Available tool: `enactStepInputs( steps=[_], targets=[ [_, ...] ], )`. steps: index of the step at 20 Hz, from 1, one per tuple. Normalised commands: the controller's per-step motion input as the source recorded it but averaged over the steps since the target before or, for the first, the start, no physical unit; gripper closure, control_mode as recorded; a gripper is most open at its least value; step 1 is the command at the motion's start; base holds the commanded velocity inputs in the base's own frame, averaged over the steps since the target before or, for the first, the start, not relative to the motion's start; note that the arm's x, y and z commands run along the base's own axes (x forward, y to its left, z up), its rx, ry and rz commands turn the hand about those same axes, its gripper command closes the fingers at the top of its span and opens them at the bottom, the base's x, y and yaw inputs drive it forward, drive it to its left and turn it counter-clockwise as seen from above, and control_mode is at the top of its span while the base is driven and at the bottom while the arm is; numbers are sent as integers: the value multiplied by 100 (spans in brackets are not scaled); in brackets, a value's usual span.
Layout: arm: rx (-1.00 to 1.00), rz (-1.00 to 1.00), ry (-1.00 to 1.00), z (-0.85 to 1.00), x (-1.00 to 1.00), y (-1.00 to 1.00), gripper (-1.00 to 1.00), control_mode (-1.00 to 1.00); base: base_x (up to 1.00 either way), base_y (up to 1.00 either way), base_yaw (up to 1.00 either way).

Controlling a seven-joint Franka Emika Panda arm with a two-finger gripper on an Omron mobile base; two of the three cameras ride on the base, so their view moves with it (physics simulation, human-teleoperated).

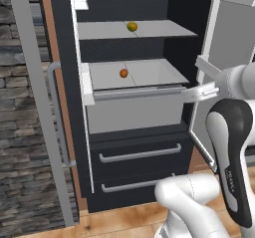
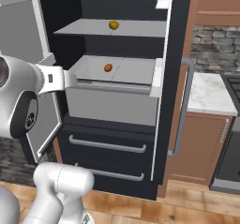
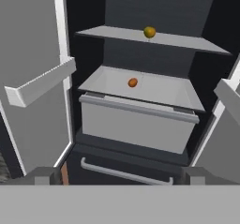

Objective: Retrieve the orange and mango from the fridge and place them into the bowl on the dining table.

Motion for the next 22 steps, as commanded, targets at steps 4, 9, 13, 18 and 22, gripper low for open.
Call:
enactStepInputs(
  steps=[4,9,13,18,22],
  targets=[
    [0,2,0,-3,-1,6,-100,-100,0,0,0],
    [0,0,0,0,0,0,-100,-100,0,0,0],
    [0,0,0,0,0,0,-100,-100,0,0,0],
    [0,0,0,0,0,-4,-100,-100,0,0,0],
    [1,0,2,0,13,-7,-100,-100,0,0,0]
  ],
)
